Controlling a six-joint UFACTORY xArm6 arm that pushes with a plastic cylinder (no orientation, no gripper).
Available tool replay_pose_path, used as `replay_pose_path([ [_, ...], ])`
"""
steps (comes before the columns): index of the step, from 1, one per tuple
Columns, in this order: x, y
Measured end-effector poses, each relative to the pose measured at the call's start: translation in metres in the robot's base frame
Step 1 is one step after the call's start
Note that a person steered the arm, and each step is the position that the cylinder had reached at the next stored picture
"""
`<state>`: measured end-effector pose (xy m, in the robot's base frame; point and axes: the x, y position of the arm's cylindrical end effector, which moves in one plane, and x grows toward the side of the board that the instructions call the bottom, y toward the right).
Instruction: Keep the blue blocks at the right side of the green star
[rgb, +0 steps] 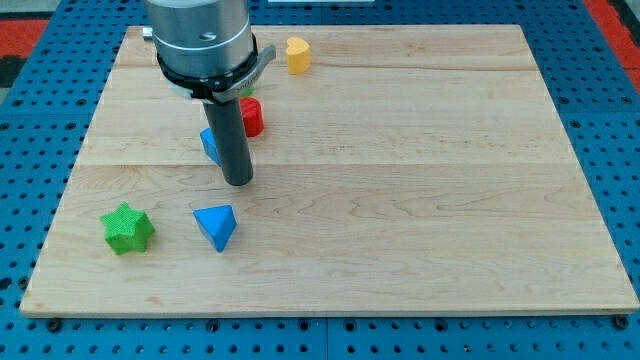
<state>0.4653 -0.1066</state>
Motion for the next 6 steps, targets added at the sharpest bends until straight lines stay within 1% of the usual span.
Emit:
replay_pose_path([
  [1, 0.007, -0.078],
  [2, -0.058, -0.084],
  [3, -0.068, -0.019],
  [4, -0.016, 0.084],
  [5, 0.031, 0.092],
  [6, 0.001, 0.095],
])
